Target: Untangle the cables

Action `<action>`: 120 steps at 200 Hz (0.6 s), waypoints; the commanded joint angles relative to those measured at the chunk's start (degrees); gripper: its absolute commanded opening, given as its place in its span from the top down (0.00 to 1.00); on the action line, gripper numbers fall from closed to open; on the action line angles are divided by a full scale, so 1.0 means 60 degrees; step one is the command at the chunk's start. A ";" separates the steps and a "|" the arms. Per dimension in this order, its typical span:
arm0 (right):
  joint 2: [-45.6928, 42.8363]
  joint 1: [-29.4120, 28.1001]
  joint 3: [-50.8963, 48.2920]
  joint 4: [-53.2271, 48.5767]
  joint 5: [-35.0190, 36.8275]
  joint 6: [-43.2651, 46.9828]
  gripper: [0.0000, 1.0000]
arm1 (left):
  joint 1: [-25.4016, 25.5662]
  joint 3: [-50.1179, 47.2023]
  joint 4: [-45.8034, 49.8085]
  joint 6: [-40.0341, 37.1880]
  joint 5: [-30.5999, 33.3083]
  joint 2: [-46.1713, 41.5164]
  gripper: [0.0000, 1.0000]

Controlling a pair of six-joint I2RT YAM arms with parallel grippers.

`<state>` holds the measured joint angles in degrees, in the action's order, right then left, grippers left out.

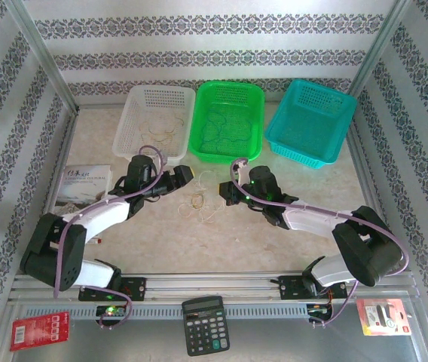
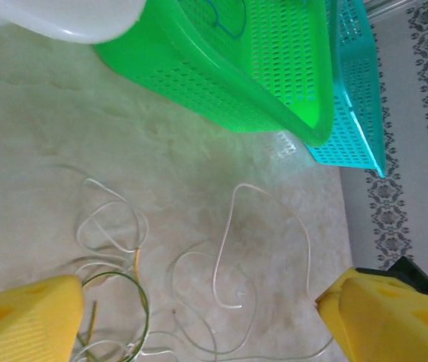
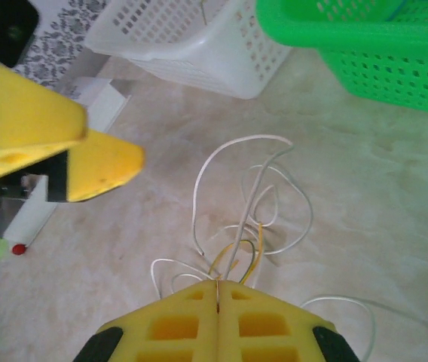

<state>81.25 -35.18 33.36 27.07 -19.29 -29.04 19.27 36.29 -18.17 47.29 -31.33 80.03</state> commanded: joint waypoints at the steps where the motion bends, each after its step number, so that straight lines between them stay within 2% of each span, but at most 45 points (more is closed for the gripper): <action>1: -0.0127 0.0135 -0.0141 0.0963 -0.0938 -0.0198 1.00 | 0.0162 0.0266 -0.1079 0.0065 -0.0458 0.0293 0.18; 120: -0.0139 0.0180 -0.0141 0.1311 -0.1596 -0.0407 1.00 | 0.0504 0.0602 -0.2221 0.0219 -0.0555 0.1396 0.46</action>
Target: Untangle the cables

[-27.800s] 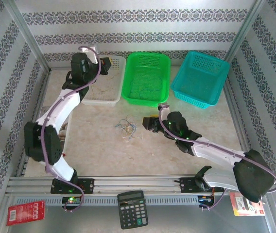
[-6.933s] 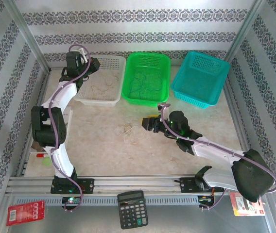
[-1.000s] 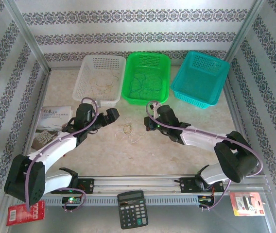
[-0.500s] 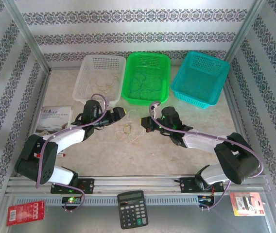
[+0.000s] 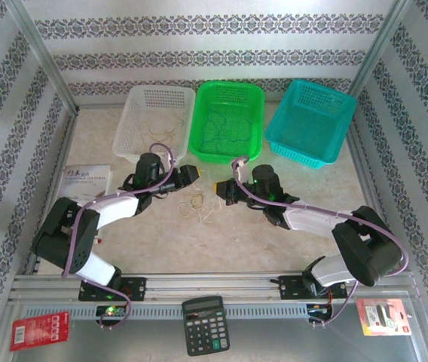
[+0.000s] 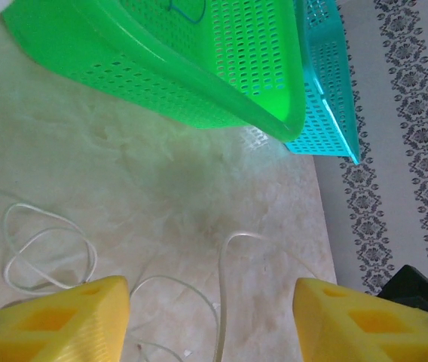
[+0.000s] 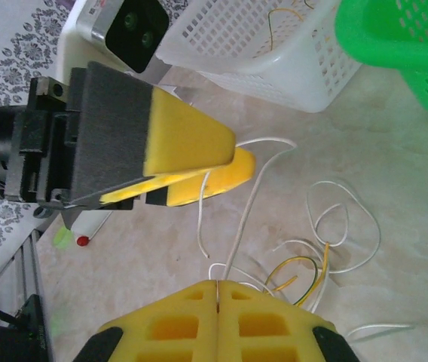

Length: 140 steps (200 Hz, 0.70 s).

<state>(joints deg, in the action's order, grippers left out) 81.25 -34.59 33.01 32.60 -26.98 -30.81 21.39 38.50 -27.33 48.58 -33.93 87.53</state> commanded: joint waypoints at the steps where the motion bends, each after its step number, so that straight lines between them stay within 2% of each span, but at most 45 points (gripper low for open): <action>1: -0.0139 0.0089 -0.0083 0.0386 -0.0311 -0.0111 1.00 | 0.0153 0.0241 -0.0699 0.0004 -0.0126 0.0155 0.46; 52: -0.0082 0.0082 -0.0141 0.0489 -0.0366 -0.0188 1.00 | 0.0166 0.0248 -0.0945 0.0033 -0.0191 0.0324 0.67; 75: 0.0004 0.0093 -0.0163 0.0529 -0.0352 -0.0192 1.00 | 0.0169 0.0234 -0.1132 0.0118 -0.0286 0.0307 0.79; 105: 0.0263 0.0129 -0.0170 0.0636 -0.0278 -0.0214 1.00 | 0.0187 0.0153 -0.1681 0.0460 -0.0511 0.0207 0.99; 140: 0.0447 0.0340 -0.0185 0.0680 -0.0118 -0.0305 1.00 | 0.0201 -0.0083 -0.2637 0.1354 -0.0575 -0.0005 1.00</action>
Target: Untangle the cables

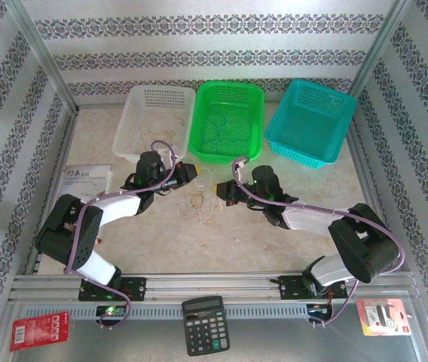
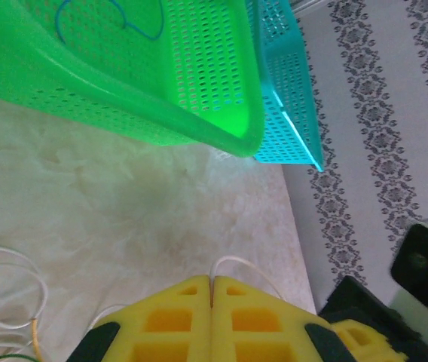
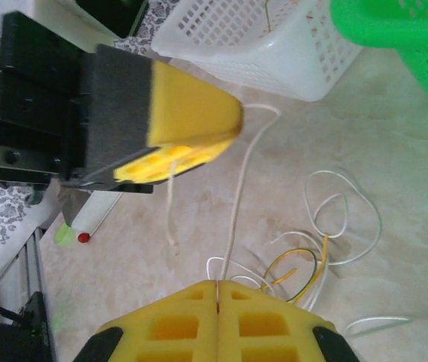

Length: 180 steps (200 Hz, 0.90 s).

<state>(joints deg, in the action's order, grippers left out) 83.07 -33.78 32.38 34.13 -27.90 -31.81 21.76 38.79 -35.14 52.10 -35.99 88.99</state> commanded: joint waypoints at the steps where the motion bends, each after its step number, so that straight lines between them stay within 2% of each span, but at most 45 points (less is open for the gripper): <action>1: 0.0145 0.0215 -0.0079 0.0422 0.0035 -0.0142 1.00 | 0.0138 -0.0141 -0.1366 0.0803 -0.0230 -0.0262 1.00; 4: 0.0123 0.0236 -0.0079 0.0426 0.0058 -0.0146 1.00 | 0.0142 -0.0161 -0.1461 0.0913 -0.0226 -0.0262 1.00; 20: -0.0092 0.0366 -0.0128 0.0304 0.0239 -0.0202 0.72 | 0.0158 -0.0292 -0.1959 0.1521 -0.0097 -0.0337 1.00; 34: -0.0498 0.0430 -0.0212 0.0089 0.0549 -0.0217 0.61 | 0.0194 -0.0326 -0.2193 0.1931 0.0079 -0.0385 1.00; 85: -0.2401 0.0249 -0.0417 -0.0939 0.1700 -0.0419 0.58 | 0.0576 -0.0467 -0.2257 0.2862 0.1078 -0.0635 1.00; 104: -0.2743 -0.0057 -0.0259 -0.1279 0.2049 -0.0435 0.52 | 0.0678 -0.0550 -0.2300 0.3130 0.1413 -0.0758 1.00; 114: -0.2770 -0.0276 -0.0138 -0.1347 0.2234 -0.0434 0.47 | 0.0724 -0.0588 -0.2313 0.3236 0.1588 -0.0836 1.00; 136: -0.2538 -0.0697 0.0168 -0.1409 0.2574 -0.0455 0.43 | 0.0806 -0.0639 -0.2213 0.3337 0.1922 -0.1046 1.00; 180: -0.1617 -0.1230 0.0887 -0.1149 0.2778 -0.0531 0.41 | 0.0916 -0.0631 -0.1976 0.3261 0.2239 -0.1359 1.00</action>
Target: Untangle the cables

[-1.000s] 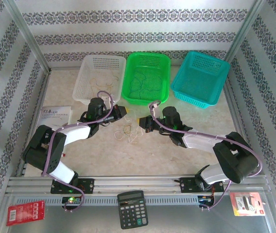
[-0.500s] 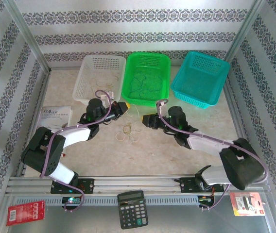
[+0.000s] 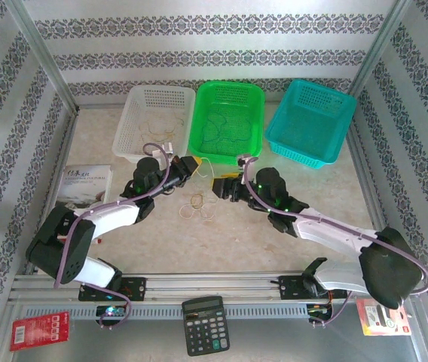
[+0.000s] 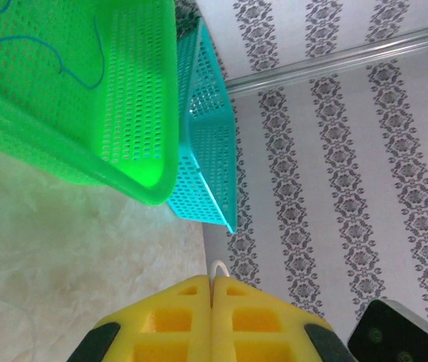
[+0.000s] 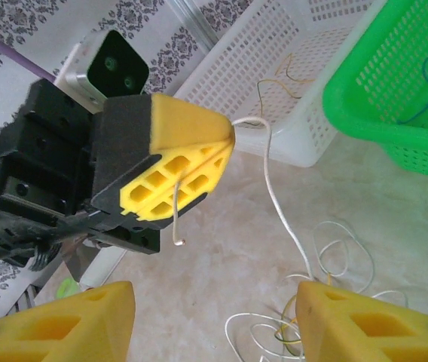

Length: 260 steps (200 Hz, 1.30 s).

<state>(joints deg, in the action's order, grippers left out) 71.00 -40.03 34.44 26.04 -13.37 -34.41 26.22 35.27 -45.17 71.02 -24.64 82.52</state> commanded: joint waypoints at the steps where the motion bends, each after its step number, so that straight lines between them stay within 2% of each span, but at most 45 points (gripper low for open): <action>1: 0.0410 -0.0200 0.0560 0.0214 0.0354 -0.0096 0.41 | 0.0180 -0.0046 -0.0299 0.0096 0.0345 -0.0279 1.00; 93: 0.1521 -0.0428 0.1357 0.0643 0.0265 -0.0343 0.46 | 0.0207 -0.0062 -0.0339 0.0039 0.0427 -0.0348 1.00; 139: 0.1672 -0.0427 0.1548 0.0671 0.0260 -0.0400 0.53 | 0.0203 -0.0085 -0.0438 0.0054 0.0417 -0.0319 1.00; 156: 0.1704 -0.0422 0.1592 0.0695 0.0220 -0.0432 0.61 | 0.0202 -0.0088 -0.0503 0.0071 0.0416 -0.0265 1.00; 202: 0.1687 -0.0427 0.1629 0.0684 0.0071 -0.0471 1.00 | 0.0205 -0.0075 -0.0545 0.0073 0.0437 -0.0220 1.00; 250: 0.1015 -0.0230 0.1802 0.0182 0.0085 -0.0281 1.00 | 0.0203 -0.0052 -0.0427 -0.0130 0.0420 -0.0249 1.00; 260: 0.0816 -0.0163 0.1934 -0.0010 0.0076 -0.0220 1.00 | 0.0201 -0.0039 -0.0383 -0.0225 0.0391 -0.0256 0.88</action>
<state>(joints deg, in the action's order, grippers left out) 79.68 -41.74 43.00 27.40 -12.88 -37.30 26.63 35.24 -45.30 70.98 -22.39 81.80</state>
